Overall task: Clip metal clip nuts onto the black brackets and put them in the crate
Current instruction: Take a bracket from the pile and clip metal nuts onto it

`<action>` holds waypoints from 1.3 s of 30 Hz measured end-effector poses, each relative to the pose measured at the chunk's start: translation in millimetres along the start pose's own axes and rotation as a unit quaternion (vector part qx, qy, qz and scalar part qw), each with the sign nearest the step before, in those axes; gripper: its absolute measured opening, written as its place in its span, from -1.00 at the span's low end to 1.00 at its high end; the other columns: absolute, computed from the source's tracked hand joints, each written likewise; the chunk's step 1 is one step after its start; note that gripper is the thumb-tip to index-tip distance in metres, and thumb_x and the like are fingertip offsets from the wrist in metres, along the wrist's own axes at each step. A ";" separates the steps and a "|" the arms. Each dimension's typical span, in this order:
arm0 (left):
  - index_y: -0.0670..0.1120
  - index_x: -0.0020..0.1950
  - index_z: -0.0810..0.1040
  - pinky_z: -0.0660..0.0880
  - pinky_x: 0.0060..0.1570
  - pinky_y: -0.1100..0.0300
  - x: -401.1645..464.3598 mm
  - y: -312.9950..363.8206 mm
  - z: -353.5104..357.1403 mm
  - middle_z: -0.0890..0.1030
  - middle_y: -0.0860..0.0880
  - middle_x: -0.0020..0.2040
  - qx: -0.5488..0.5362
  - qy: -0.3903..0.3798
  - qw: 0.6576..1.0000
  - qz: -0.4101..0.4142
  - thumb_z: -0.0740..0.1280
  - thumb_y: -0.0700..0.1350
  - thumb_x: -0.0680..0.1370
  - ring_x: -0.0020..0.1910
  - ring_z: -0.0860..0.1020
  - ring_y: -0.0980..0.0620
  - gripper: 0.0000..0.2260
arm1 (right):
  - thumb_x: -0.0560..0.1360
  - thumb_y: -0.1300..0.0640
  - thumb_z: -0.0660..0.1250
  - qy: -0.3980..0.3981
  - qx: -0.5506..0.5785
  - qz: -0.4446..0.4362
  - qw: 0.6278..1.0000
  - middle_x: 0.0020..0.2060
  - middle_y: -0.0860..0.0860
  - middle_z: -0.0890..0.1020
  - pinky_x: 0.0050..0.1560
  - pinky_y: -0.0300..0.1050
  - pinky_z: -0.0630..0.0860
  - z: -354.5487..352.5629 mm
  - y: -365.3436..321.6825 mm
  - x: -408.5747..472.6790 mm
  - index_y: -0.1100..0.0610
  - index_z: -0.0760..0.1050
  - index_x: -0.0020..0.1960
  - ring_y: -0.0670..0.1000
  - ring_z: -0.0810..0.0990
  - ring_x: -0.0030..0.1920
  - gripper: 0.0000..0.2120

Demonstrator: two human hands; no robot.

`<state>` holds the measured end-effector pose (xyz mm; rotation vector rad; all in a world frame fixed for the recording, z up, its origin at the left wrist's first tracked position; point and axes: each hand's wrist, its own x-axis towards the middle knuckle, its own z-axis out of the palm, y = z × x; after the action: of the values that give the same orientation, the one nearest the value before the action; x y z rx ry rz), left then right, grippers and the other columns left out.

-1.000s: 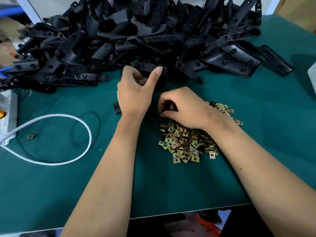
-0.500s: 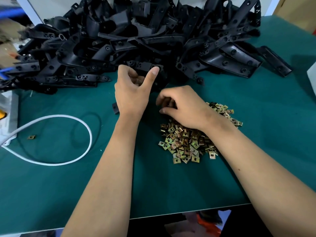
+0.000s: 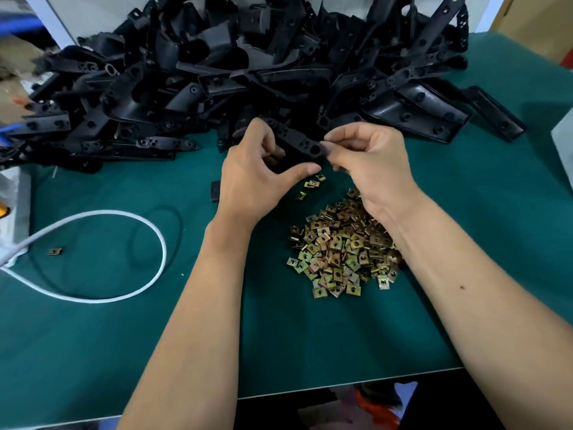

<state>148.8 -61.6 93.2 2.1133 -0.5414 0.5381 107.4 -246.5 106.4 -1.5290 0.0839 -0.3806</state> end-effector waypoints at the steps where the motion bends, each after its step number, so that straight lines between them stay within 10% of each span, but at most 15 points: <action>1: -0.07 -0.08 0.35 0.38 -0.30 0.30 -0.4 0.4 0.4 0.57 0.10 -0.23 -0.002 -0.011 1.000 0.011 0.57 0.34 0.30 -0.25 0.51 0.10 -0.39 | 0.44 0.29 0.57 0.001 0.016 0.013 1.000 -0.27 0.04 0.73 -0.23 -0.23 0.56 0.2 0.2 0.0 0.13 0.69 -0.13 -0.06 0.64 -0.28 -0.90; 39: 0.01 -0.11 0.31 0.36 -0.38 0.26 -3.2 -1.9 5.6 0.47 0.14 -0.32 0.019 -0.071 0.997 0.014 0.56 0.38 0.26 -0.33 0.44 0.07 -0.39 | 0.49 0.15 0.55 -0.014 -0.079 -0.006 0.997 -0.27 -0.01 0.73 -0.30 -0.29 0.49 -7.2 7.0 5.5 0.08 0.73 -0.11 -0.16 0.60 -0.29 -0.99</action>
<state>148.2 -64.7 87.2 2.1940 -0.6473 0.4195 111.8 -255.0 100.1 -1.6908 0.0844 -0.3680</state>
